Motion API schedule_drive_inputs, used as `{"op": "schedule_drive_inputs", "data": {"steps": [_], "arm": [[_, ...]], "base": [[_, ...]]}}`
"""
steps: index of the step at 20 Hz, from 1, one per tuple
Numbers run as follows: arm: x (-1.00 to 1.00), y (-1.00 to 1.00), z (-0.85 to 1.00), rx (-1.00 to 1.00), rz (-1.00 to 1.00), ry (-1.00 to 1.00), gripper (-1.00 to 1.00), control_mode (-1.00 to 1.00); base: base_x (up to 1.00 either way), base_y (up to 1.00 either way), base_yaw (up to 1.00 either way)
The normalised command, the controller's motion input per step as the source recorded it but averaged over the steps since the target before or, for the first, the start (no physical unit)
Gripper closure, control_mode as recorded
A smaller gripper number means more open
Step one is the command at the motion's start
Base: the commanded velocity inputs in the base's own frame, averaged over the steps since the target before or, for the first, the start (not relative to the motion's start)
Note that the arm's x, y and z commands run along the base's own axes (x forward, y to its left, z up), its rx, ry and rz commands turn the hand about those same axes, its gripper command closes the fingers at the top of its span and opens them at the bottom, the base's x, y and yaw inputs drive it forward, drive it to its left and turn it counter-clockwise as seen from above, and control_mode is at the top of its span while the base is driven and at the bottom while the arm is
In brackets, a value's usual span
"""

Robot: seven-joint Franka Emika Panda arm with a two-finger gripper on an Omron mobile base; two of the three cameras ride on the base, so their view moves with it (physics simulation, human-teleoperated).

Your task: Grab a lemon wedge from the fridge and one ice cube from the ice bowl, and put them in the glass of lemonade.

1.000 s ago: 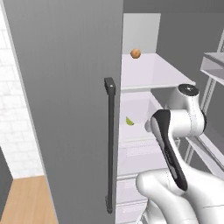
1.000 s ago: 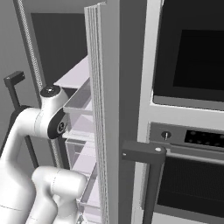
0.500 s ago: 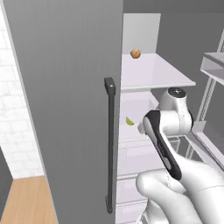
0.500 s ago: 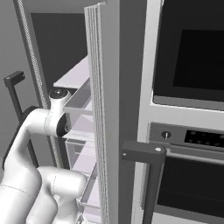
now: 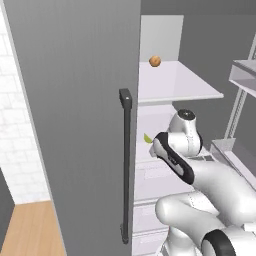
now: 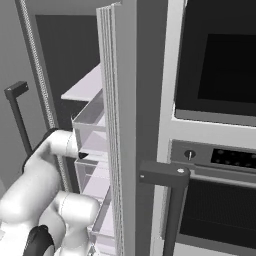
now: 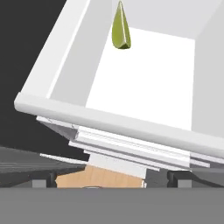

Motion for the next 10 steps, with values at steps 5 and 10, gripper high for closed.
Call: {"op": "schedule_drive_inputs", "data": {"steps": [5,10], "arm": [[0.50,0.00,0.00,0.00,0.00,0.03,-1.00,-1.00],[0.37,0.00,-0.02,0.00,0.00,0.02,-1.00,-1.00]], "base": [[0.00,0.00,0.00],[0.00,0.00,0.00]]}}
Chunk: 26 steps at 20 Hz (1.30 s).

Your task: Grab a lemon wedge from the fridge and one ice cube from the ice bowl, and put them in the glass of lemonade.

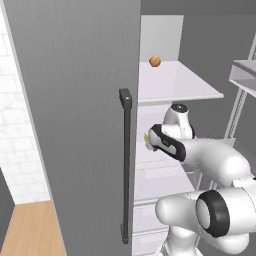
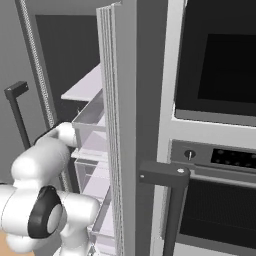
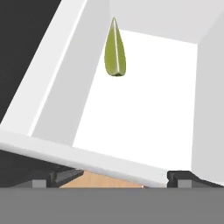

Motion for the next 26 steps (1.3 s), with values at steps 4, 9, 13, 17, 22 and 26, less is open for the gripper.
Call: {"op": "schedule_drive_inputs", "data": {"steps": [4,9,13,17,22,26], "arm": [[0.28,0.00,-0.15,0.00,0.01,0.04,-1.00,-1.00],[0.30,0.00,-0.29,0.00,0.03,0.04,-1.00,-1.00],[0.35,0.00,-0.28,0.00,0.03,0.01,-1.00,-1.00],[0.41,0.06,-0.02,0.00,0.00,0.00,-1.00,-1.00],[0.48,0.21,-0.03,0.00,0.00,0.00,-1.00,-1.00],[0.44,0.08,-0.05,0.00,0.00,0.00,-1.00,-1.00]], "base": [[0.00,0.00,0.00],[0.00,0.00,0.00],[0.00,0.00,0.00],[0.00,0.00,0.00],[0.00,0.00,0.00],[0.00,0.00,0.00]]}}
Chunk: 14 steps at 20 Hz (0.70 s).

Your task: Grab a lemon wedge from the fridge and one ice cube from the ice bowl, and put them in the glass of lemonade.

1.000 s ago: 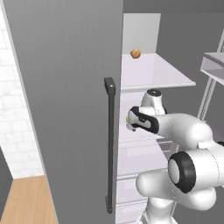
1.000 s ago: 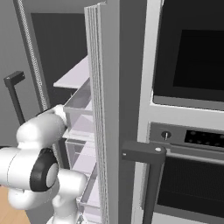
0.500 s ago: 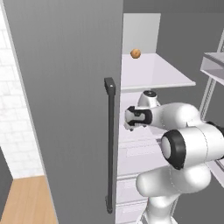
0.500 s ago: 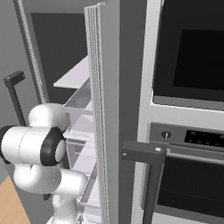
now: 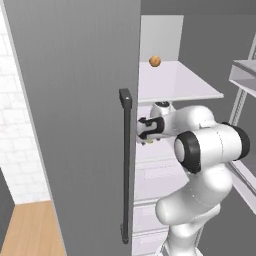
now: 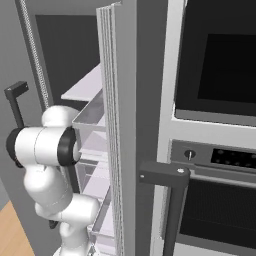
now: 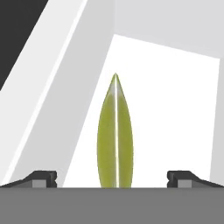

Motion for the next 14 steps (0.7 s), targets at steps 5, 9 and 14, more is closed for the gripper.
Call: {"op": "schedule_drive_inputs", "data": {"steps": [5,9,14], "arm": [[0.43,0.00,-0.13,0.00,0.00,0.00,-1.00,-1.00],[0.28,0.00,-0.15,0.00,0.00,0.00,-1.00,-1.00],[0.00,0.00,-0.07,0.00,0.00,0.01,-1.00,-1.00]], "base": [[0.00,0.00,0.00],[0.00,0.00,0.00],[0.00,0.00,0.00]]}}
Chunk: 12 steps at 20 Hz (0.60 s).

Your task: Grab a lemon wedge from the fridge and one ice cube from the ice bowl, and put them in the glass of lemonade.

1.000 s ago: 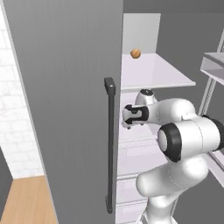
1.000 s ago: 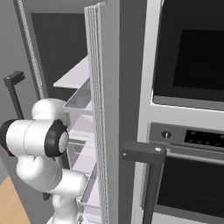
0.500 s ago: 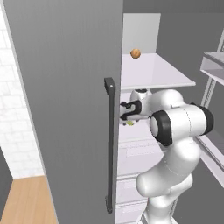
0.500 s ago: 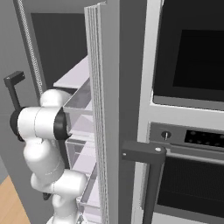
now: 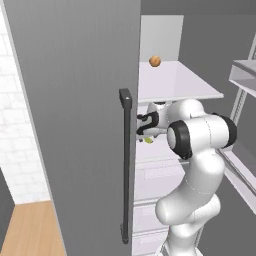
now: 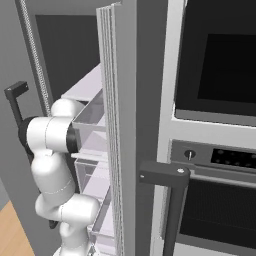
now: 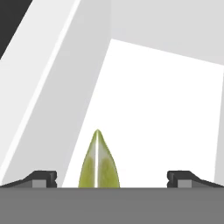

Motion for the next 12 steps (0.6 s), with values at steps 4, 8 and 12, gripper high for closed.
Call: {"op": "schedule_drive_inputs", "data": {"steps": [4,8,12], "arm": [[0.00,0.00,-0.25,0.00,0.00,0.05,-1.00,-1.00],[-0.05,0.00,-0.12,0.00,0.00,0.00,-1.00,-1.00],[-0.29,0.00,0.00,0.00,0.00,0.00,-1.00,-1.00]], "base": [[0.00,0.00,0.00],[0.00,0.00,0.00],[0.00,0.00,0.00]]}}
